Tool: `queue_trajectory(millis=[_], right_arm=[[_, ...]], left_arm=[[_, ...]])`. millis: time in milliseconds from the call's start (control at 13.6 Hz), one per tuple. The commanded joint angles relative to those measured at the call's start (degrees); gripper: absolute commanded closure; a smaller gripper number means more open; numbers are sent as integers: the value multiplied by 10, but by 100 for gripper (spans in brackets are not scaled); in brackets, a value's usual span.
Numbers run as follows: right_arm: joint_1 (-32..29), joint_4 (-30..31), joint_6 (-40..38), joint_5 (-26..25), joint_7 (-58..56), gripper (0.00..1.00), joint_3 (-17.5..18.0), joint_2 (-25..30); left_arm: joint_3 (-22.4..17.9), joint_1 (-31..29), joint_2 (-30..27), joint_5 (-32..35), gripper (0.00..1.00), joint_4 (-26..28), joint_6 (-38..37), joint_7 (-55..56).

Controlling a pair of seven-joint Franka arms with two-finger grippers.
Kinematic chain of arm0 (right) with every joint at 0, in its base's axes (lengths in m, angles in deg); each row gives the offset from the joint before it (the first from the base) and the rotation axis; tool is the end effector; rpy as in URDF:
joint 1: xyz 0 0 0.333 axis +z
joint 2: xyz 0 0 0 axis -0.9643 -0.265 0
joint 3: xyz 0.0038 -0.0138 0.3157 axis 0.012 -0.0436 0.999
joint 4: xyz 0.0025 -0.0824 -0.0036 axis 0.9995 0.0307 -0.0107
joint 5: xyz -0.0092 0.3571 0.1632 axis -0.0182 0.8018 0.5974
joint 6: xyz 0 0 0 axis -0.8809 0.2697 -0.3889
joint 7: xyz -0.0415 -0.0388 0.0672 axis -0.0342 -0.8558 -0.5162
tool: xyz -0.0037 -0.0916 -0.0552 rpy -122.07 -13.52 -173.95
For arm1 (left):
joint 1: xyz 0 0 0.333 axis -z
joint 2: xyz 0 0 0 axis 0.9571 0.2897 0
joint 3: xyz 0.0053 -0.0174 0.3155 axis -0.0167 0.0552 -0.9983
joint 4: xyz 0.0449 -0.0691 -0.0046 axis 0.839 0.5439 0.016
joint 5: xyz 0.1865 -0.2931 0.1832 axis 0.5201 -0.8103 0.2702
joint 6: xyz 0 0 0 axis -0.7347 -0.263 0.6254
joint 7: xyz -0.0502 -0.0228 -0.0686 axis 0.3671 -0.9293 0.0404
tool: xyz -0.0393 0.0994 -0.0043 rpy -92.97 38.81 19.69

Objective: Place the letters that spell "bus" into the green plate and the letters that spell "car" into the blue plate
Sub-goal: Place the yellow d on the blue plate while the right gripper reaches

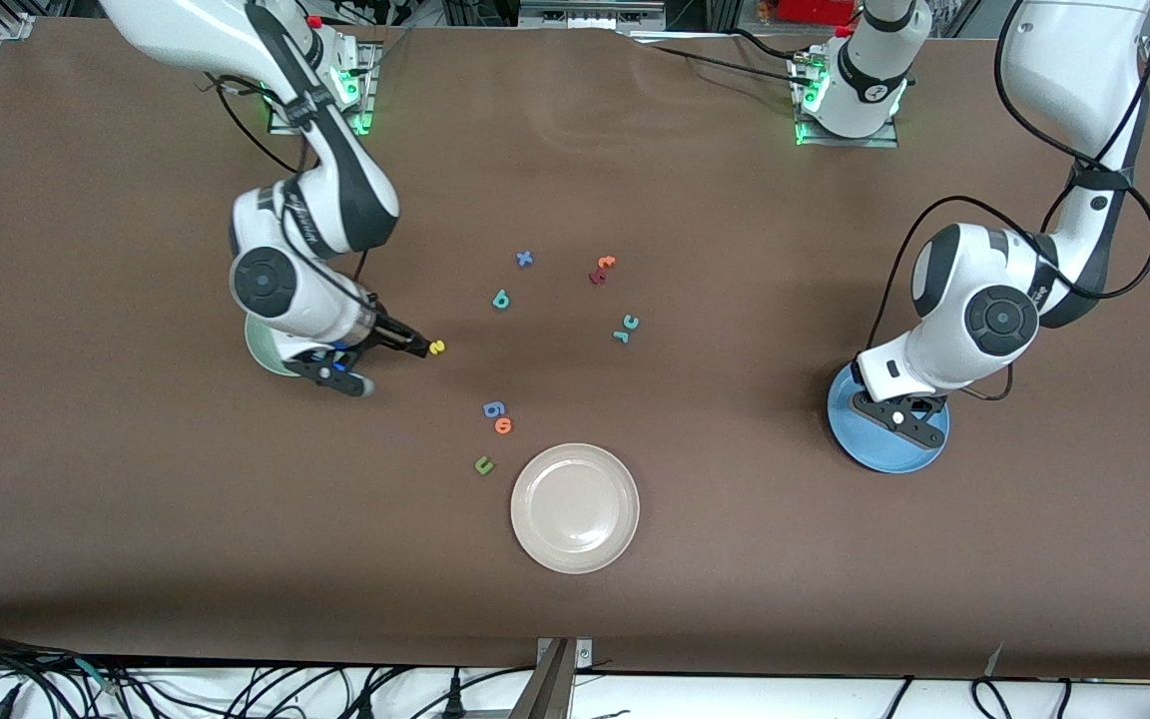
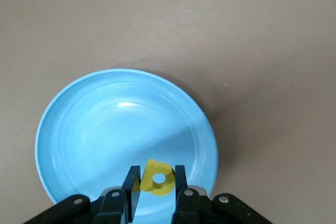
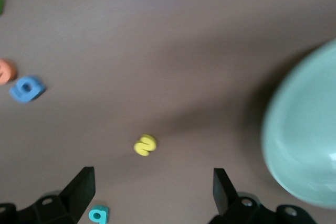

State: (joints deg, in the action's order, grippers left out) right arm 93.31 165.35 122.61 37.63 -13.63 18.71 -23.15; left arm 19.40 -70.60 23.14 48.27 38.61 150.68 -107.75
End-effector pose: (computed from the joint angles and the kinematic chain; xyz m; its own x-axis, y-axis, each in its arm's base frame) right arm 0.5637 0.2499 0.2526 0.9509 -0.2580 -0.1707 -0.2696 -0.9618 -0.0481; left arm 0.6198 -0.0595 0.2484 0.8803 -0.4699 -0.0647 -0.4728 -0.8803 -0.0389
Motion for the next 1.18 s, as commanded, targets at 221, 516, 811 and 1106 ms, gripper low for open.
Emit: queue_trajectory(millis=[221, 516, 811, 1106], right_arm=[[-1, 100, 153, -3, -162, 1, 24, -11], [36, 102, 171, -40, -193, 1, 24, -11], [36, 100, 216, -132, -194, 1, 21, -36], [34, 100, 227, -139, -190, 1, 20, -49]], left_arm=[[9, -29, 35, 15, 0, -39, -1, 21], [13, -29, 33, -2, 0, -42, -7, 27], [30, 22, 33, -82, 0, -39, -7, 131], [29, 134, 44, -81, 0, -43, -5, 263]])
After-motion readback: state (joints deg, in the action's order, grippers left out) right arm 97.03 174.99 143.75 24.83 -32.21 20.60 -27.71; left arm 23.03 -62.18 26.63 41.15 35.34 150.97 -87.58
